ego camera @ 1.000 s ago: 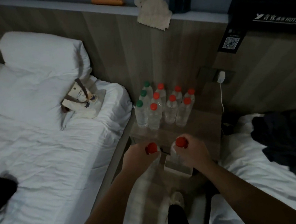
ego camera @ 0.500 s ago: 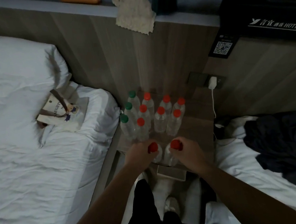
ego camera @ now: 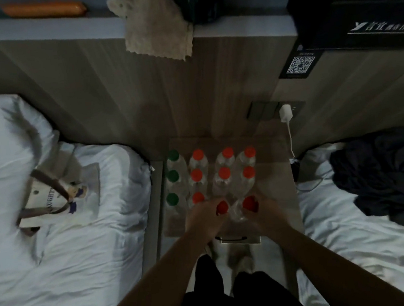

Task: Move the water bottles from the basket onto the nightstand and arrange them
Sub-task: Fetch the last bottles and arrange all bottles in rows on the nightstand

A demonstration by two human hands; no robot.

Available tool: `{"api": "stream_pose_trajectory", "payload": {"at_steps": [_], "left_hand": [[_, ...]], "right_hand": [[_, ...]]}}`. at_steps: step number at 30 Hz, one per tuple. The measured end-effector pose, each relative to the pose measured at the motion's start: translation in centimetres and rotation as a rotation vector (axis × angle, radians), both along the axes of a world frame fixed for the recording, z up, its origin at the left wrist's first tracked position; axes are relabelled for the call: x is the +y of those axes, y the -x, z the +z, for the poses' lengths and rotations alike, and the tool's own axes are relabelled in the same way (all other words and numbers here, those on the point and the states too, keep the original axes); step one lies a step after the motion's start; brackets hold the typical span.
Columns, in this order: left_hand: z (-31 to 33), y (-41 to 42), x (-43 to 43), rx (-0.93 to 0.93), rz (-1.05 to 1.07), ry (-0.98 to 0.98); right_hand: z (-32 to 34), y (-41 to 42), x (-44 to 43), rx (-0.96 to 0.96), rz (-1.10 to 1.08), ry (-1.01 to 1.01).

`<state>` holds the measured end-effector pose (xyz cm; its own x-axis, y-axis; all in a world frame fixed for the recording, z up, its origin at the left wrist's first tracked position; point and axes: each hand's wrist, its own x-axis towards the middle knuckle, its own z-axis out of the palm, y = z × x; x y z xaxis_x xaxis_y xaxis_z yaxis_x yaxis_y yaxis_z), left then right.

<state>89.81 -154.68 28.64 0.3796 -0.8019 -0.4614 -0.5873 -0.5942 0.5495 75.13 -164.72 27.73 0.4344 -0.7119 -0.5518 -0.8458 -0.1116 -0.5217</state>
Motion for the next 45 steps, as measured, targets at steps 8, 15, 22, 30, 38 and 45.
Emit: {"api": "stream_pose_trajectory", "payload": {"at_steps": [8,15,22,30,38,45], "left_hand": [[-1.1,0.4,-2.1,-0.024,0.063,0.008],[-1.2,1.6,-3.3,-0.082,0.178,0.062],[-0.9,2.4,-3.4,-0.046,0.248,0.004],[2.9,-0.5,-1.7,0.016,0.366,0.136],[3.8,-10.8,-2.0,-0.194,0.393,0.145],[0.7,-16.1,-5.2,-0.252,0.093,-0.029]], "right_hand": [[0.3,-0.9,-1.5,0.041,-0.004,0.031],[0.1,-0.3,-2.0,0.036,0.050,-0.011],[-0.1,0.1,-2.4,-0.044,0.129,-0.037],[3.9,-1.3,-5.2,-0.123,0.271,0.068],[5.6,-11.1,-6.4,-0.124,0.346,0.173],[3.0,-17.8,-7.3,0.104,0.392,0.109]]}}
